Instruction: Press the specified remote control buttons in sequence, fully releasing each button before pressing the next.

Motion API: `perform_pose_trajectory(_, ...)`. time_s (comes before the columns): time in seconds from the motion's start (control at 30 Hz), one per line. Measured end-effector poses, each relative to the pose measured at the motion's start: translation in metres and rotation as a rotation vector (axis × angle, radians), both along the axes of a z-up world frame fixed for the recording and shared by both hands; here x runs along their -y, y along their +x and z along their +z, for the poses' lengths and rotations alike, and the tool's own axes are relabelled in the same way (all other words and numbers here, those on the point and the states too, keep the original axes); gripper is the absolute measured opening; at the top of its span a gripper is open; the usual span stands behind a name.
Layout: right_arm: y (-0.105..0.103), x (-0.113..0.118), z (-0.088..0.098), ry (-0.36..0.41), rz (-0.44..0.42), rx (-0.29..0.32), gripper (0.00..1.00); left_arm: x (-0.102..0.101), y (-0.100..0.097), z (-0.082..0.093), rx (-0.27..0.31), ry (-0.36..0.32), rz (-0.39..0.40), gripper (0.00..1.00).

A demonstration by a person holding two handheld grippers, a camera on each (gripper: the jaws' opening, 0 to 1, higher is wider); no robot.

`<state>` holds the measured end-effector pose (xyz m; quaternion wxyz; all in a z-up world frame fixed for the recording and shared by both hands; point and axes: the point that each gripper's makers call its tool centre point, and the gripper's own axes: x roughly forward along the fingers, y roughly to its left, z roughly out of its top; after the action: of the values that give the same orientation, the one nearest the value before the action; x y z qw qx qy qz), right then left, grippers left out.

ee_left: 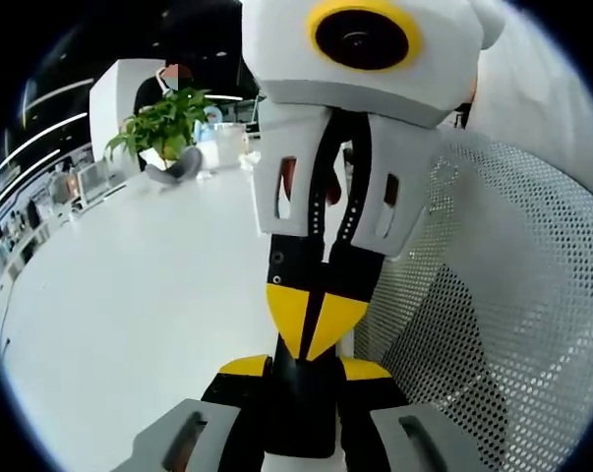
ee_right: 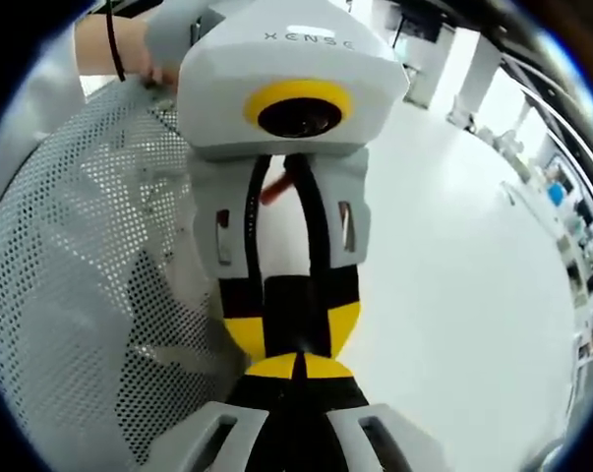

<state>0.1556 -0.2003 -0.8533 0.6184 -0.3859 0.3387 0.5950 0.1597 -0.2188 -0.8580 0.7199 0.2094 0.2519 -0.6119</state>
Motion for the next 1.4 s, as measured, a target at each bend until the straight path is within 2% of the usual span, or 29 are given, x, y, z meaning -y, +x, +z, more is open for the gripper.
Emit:
perform_pose_trajectory(0.73, -0.0002, -0.0005, -0.0009, -0.050, 0.009, -0.003, 0.00, -0.0003, 0.0002, -0.0001, -0.004, -0.008, 0.006, 0.25)
perform_pose_trajectory(1.4, 0.0004, -0.0014, -0.0027, -0.168, 0.038, 0.007, 0.00, 0.0008, 0.0001, -0.0002, -0.002, -0.009, 0.000, 0.25)
